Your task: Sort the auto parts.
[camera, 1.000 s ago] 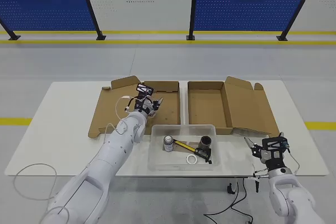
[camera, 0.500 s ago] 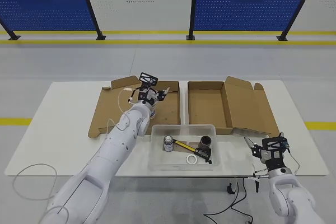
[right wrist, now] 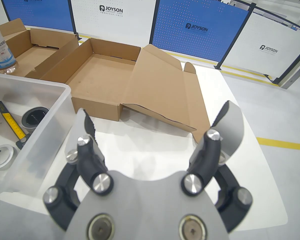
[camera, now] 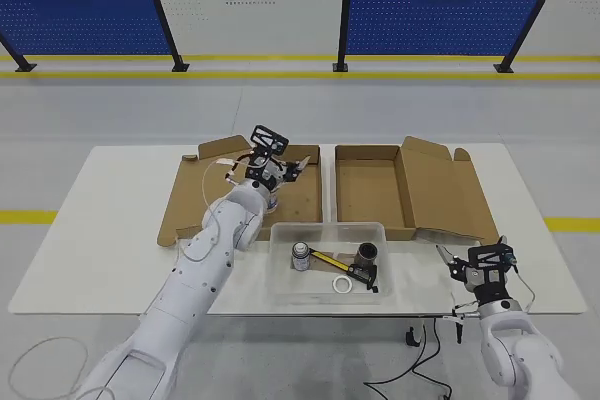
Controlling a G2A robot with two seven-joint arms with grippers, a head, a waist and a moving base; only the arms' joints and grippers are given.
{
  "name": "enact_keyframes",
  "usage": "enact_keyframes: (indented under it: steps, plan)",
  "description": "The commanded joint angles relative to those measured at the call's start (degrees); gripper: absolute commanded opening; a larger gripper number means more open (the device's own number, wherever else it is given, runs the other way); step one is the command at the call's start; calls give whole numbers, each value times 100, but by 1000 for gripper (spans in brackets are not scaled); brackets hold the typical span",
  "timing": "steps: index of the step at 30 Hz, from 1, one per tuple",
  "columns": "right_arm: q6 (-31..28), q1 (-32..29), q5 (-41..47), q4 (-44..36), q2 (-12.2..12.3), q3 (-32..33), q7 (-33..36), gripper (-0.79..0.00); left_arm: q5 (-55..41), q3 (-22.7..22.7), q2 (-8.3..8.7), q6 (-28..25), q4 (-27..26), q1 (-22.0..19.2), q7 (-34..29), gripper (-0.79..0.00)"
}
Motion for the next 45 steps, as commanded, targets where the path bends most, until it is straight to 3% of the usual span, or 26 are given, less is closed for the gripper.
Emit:
enact_keyframes:
  steps: [1, 8, 15, 24, 45]
  plan:
    - [0, 0, 0, 0, 0, 0, 0, 0, -122, -190, 86, -347, -800, 479, -574, 0]
    - [0, 0, 0, 0, 0, 0, 0, 0, -254, -636, 331, -1437, -2727, 1892, -1911, 0]
    - [0, 0, 0, 0, 0, 0, 0, 0, -228, -848, 473, -1918, -3517, 2888, -2384, 0]
    - [0, 0, 0, 0, 0, 0, 0, 0, -276, -783, 498, -1684, -3449, 3207, -2353, 0]
    - [0, 0, 0, 0, 0, 0, 0, 0, 15, -195, 424, -1273, -2338, 2772, -2005, 0]
